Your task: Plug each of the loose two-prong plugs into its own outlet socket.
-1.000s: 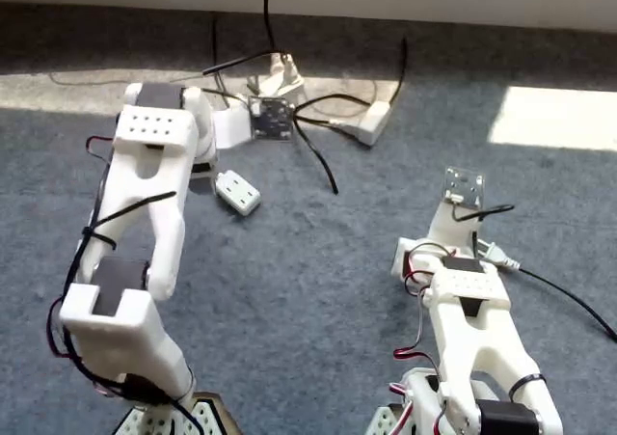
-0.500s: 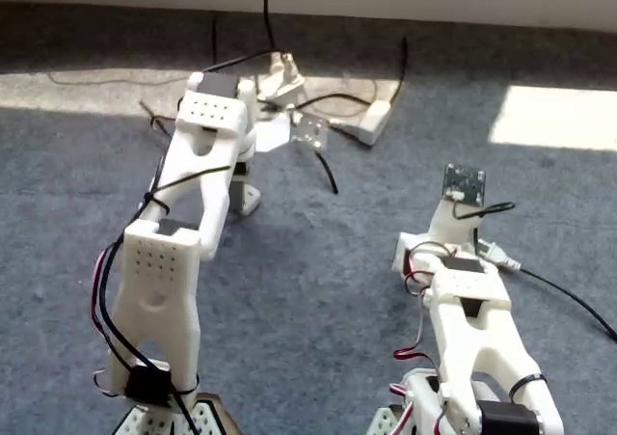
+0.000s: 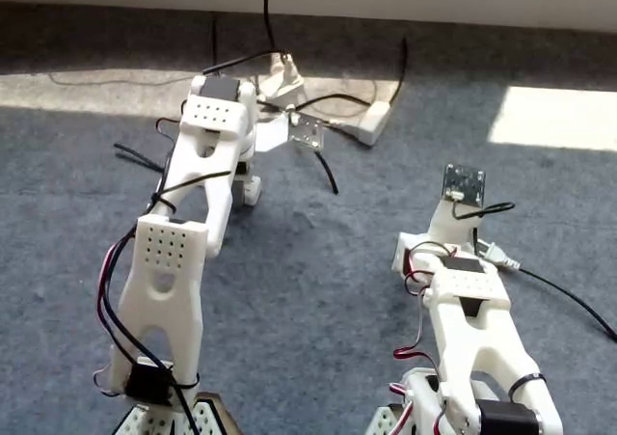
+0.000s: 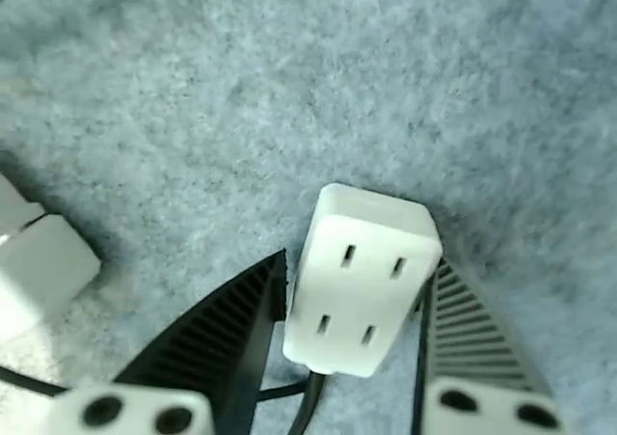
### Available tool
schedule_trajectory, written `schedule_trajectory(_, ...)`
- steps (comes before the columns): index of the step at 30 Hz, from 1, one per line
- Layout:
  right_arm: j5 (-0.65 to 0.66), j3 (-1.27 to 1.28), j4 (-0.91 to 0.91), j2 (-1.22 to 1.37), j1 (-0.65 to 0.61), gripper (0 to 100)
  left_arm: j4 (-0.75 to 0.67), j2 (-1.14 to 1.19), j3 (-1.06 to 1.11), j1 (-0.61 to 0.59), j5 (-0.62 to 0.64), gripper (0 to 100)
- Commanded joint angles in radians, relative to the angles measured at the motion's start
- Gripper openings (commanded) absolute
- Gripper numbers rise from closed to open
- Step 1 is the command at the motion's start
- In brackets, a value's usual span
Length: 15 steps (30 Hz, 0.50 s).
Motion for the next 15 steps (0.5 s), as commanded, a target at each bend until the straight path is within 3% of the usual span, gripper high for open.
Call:
schedule_trajectory(1,0.012,-0.01,-0.018,-0.022,-0.005,0.9,0.043,-0.021,-0.035,-0.024,-0.141,18)
schedule_trajectory(6,0.012,-0.01,-0.018,-0.022,-0.007,0.9,0.074,-0.021,-0.035,-0.022,-0.072,1)
schedule_trajectory(15,0.012,-0.01,-0.018,-0.022,-0.007,0.9,0.077,-0.022,-0.035,0.038,0.279,1)
